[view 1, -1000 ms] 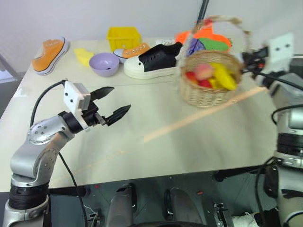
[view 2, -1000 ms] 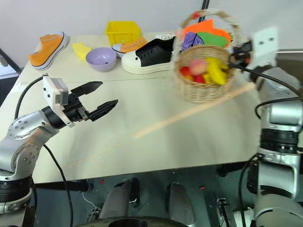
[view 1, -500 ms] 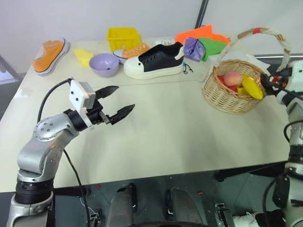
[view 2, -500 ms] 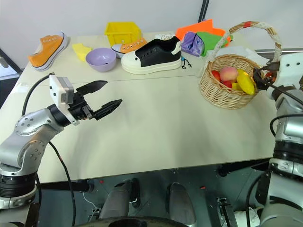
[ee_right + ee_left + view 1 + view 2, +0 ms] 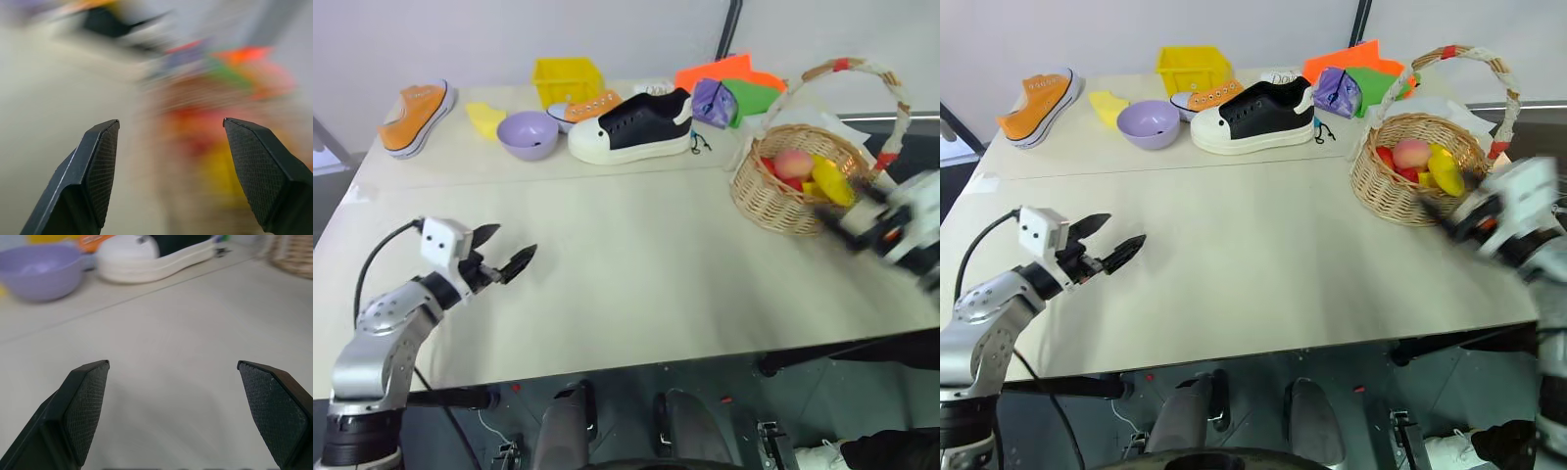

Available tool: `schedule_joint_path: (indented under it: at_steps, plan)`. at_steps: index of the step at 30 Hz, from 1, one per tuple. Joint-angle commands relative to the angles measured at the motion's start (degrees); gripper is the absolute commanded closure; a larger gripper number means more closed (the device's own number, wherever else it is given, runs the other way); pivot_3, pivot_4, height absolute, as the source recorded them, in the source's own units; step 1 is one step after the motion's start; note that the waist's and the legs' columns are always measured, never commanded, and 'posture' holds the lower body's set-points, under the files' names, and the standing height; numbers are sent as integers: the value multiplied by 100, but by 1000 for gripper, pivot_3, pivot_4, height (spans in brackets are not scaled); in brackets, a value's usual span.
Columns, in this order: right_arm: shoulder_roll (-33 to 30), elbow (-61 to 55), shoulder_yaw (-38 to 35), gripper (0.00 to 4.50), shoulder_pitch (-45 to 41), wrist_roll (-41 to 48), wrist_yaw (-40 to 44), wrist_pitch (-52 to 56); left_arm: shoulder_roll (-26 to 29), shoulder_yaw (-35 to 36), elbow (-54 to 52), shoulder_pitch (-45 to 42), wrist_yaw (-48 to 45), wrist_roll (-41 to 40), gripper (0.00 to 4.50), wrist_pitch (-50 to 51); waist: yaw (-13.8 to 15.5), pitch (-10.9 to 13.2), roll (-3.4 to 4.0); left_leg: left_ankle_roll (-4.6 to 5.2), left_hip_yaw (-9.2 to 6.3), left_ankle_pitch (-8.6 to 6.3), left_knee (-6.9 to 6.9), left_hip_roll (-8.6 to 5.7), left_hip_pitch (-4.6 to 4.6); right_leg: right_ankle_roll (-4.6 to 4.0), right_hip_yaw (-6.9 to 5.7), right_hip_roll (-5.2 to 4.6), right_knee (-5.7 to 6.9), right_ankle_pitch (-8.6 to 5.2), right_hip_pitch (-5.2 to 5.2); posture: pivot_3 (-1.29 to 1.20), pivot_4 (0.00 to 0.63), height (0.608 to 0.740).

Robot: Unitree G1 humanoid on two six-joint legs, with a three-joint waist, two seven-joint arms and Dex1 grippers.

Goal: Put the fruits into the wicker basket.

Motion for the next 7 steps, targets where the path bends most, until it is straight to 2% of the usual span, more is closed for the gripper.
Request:
schedule_joint_path:
  at_steps: [1,7]
  plan:
    - [378,-180,403,971,-109,-40,-156,-12,-145,220,-48,303,115,142,0,-348,-3,1,0,-7,1,-5,1,-4,-2,-1,1,-7,-1,0,-3,0,150,740]
    - [839,303,905,971,-231,-270,-61,-290,-272,344,-266,827,172,143,0,-449,24,-1,-3,-9,-2,-13,-2,-11,-6,-5,-2,-37,-22,-1,-18,0,150,740]
